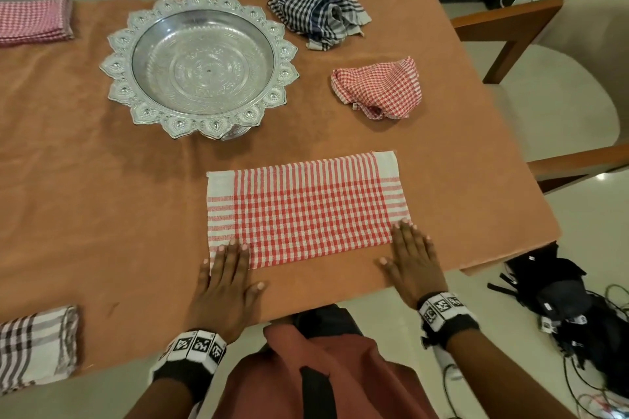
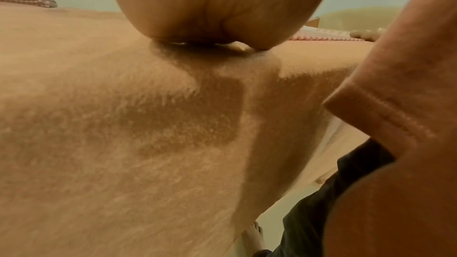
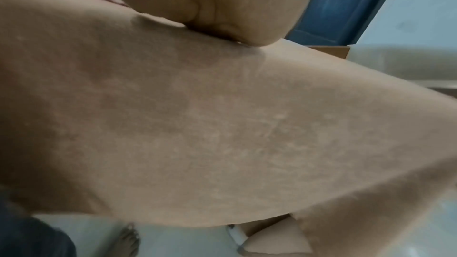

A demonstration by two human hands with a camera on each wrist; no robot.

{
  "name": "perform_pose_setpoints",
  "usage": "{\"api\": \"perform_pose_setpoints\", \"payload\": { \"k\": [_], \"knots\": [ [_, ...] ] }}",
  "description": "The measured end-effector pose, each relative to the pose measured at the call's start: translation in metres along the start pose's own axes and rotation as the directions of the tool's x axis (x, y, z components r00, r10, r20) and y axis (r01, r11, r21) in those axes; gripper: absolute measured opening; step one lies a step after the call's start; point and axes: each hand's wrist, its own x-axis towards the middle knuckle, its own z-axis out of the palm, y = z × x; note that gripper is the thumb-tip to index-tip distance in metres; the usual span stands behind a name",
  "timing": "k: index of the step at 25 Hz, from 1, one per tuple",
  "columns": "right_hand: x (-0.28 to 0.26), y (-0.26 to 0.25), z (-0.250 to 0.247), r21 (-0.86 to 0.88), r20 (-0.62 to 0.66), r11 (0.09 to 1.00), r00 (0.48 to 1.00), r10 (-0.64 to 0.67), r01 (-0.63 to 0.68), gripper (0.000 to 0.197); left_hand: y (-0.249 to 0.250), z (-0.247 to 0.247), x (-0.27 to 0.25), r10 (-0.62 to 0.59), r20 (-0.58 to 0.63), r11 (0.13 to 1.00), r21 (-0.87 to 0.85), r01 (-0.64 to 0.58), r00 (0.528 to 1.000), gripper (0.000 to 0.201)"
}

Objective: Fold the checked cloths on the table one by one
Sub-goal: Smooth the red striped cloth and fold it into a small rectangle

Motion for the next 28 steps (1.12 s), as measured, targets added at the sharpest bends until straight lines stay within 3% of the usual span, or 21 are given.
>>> {"api": "perform_pose_setpoints", "payload": {
  "k": [3,6,9,11,16,19,21,23,25,28],
  "knots": [
    [-0.001,0.012,-0.005,-0.030,0.046,0.999,0.999,0.017,-0.015,0.095,0.001,-0.001,0.002,-0.004,-0.005,1.000,-0.019,0.004,1.000,0.074],
    [0.001,-0.005,-0.009,0.051,0.008,0.993,0.994,0.110,-0.110,0.101,0.005,-0.009,0.001,-0.002,-0.013,1.000,-0.018,0.002,1.000,0.067],
    [0.008,-0.017,-0.030,0.072,-0.023,0.971,0.973,0.230,-0.228,0.074,0.008,-0.029,0.000,-0.235,-0.089,0.949,-0.234,0.209,0.968,0.056],
    [0.019,-0.029,-0.047,0.083,-0.097,0.970,0.967,0.236,-0.228,0.055,0.009,-0.044,0.003,-0.359,-0.033,0.873,-0.366,0.323,0.933,0.054],
    [0.052,-0.102,-0.077,0.138,-0.161,0.985,0.984,-0.076,0.099,0.055,0.010,-0.058,0.018,-0.514,0.056,0.602,-0.688,0.406,0.856,0.051],
    [0.064,-0.148,-0.091,0.262,-0.182,0.929,0.959,-0.219,0.262,0.042,0.007,-0.058,0.028,-0.603,0.114,0.388,-0.823,0.415,0.790,0.035],
    [0.073,-0.173,-0.099,0.377,-0.138,0.878,0.956,-0.260,0.293,0.044,0.004,-0.062,0.029,-0.617,0.154,0.322,-0.845,0.426,0.772,0.026],
    [0.080,-0.191,-0.106,0.460,-0.086,0.842,0.958,-0.272,0.281,0.046,0.008,-0.073,0.026,-0.602,0.100,0.367,-0.847,0.385,0.792,0.027],
    [0.087,-0.203,-0.113,0.540,-0.043,0.810,0.969,-0.245,0.229,0.052,0.021,-0.086,0.023,-0.516,-0.038,0.526,-0.803,0.281,0.856,0.028],
    [0.098,-0.204,-0.120,0.646,0.039,0.754,0.982,-0.186,0.117,0.069,0.050,-0.092,0.025,-0.251,-0.173,0.780,-0.618,0.093,0.952,0.030]
  ]
}}
